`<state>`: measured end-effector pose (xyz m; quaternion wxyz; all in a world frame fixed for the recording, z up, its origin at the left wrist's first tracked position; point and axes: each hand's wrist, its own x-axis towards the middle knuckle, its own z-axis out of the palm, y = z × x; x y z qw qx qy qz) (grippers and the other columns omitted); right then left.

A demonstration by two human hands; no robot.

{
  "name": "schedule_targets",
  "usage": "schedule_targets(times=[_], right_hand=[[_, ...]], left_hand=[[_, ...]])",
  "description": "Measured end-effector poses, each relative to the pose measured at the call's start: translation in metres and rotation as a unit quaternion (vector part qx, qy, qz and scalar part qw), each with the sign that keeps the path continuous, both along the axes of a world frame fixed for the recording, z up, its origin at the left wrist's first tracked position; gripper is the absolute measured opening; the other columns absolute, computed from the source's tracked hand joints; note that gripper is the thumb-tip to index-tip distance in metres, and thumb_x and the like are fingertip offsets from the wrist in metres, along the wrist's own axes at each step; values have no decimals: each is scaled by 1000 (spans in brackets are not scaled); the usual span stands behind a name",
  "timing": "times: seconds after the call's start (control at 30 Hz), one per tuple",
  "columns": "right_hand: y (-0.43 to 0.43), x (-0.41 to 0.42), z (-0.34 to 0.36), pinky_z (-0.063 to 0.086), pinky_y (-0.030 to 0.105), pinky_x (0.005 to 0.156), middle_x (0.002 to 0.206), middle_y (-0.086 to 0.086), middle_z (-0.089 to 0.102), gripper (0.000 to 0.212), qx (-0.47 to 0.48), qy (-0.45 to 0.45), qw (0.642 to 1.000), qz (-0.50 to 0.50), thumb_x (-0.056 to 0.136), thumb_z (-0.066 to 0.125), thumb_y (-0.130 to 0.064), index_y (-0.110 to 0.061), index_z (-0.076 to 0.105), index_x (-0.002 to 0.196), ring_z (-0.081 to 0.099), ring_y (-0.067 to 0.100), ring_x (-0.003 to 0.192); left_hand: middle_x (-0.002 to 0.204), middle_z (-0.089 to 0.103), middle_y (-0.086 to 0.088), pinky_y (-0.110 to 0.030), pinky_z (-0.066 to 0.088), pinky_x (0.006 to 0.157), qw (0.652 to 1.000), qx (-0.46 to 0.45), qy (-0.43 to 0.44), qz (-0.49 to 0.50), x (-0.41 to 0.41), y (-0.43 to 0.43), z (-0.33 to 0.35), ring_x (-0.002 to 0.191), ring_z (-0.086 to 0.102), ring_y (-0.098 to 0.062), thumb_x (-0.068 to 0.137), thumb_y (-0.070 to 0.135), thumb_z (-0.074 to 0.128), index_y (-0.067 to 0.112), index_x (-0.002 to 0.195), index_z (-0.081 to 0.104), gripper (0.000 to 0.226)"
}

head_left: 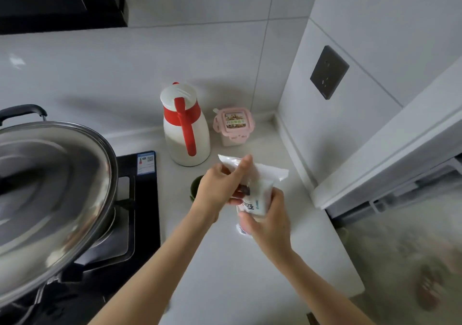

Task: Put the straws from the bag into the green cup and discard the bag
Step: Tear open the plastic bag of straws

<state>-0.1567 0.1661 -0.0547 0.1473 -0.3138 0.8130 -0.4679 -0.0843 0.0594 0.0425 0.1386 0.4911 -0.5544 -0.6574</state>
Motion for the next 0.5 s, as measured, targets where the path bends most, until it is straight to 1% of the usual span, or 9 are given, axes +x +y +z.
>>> schedule_targets(times=[0.07, 0.13, 0.2, 0.23, 0.27, 0.33, 0.4, 0.43, 0.5], right_hand=[[10, -2, 2, 42, 21, 68, 100, -10, 57, 57, 32, -5, 998, 57, 65, 72, -25, -14, 46, 115, 55, 11, 84], [20, -11, 10, 44, 23, 72, 97, -16, 56, 51, 82, -27, 988, 128, 69, 68, -19, -20, 44, 114, 56, 11, 86], [28, -24, 26, 47, 28, 89, 104, -19, 59, 47, 113, -118, 963, 213, 67, 66, -16, -29, 46, 108, 59, 8, 100], [31, -29, 39, 45, 28, 96, 106, -16, 61, 45, 99, -182, 950, 235, 63, 65, -13, -29, 50, 103, 58, 7, 105], [32, -34, 53, 45, 27, 96, 105, -10, 63, 43, 70, -236, 942, 229, 59, 62, -11, -25, 55, 99, 59, 8, 105], [31, -39, 85, 50, 23, 81, 94, 1, 66, 30, 2, -279, 944, 177, 61, 56, -8, -12, 62, 90, 63, 14, 94], [28, -35, 109, 51, 23, 64, 78, 3, 65, 14, 0, -241, 957, 162, 79, 61, -20, -7, 64, 82, 63, 14, 74], [27, -30, 116, 49, 23, 59, 71, 3, 63, 21, 17, -217, 960, 174, 85, 63, -26, -6, 64, 79, 61, 12, 65], [26, -22, 122, 46, 21, 52, 60, 0, 60, 23, 57, -188, 961, 194, 84, 67, -27, -6, 63, 74, 57, 10, 54]], left_hand=[[65, 65, -8, -22, 52, 46, 1000, 9, -27, -8, 1, -2, 4, 54, 63, -20, 82, 52, 61, 11, 71, 63, 42], [65, 63, -10, -22, 51, 47, 999, 17, -40, -31, 2, -3, 8, 50, 61, -20, 85, 42, 59, 7, 78, 64, 36], [65, 61, -11, -23, 52, 47, 997, 20, -40, -61, 5, -2, 12, 49, 60, -21, 86, 32, 56, 5, 80, 63, 29], [66, 61, -11, -22, 52, 45, 996, 21, -40, -75, 7, -2, 15, 49, 60, -21, 87, 29, 55, 4, 80, 62, 27], [67, 61, -11, -21, 53, 44, 995, 24, -40, -91, 8, -1, 17, 51, 61, -21, 88, 27, 55, 4, 81, 61, 25], [72, 64, -10, -25, 59, 52, 990, 28, -41, -131, 10, 3, 20, 59, 63, -21, 89, 26, 56, 6, 82, 62, 22], [79, 67, -9, -31, 61, 68, 984, 28, -42, -169, 12, 9, 20, 66, 66, -21, 89, 27, 58, 9, 84, 63, 20], [81, 68, -8, -32, 61, 70, 982, 28, -43, -179, 14, 12, 19, 67, 66, -20, 89, 28, 59, 9, 86, 63, 19], [88, 70, -11, -32, 62, 70, 983, 32, -43, -175, 18, 16, 16, 68, 69, -21, 86, 32, 64, 7, 95, 60, 27]])
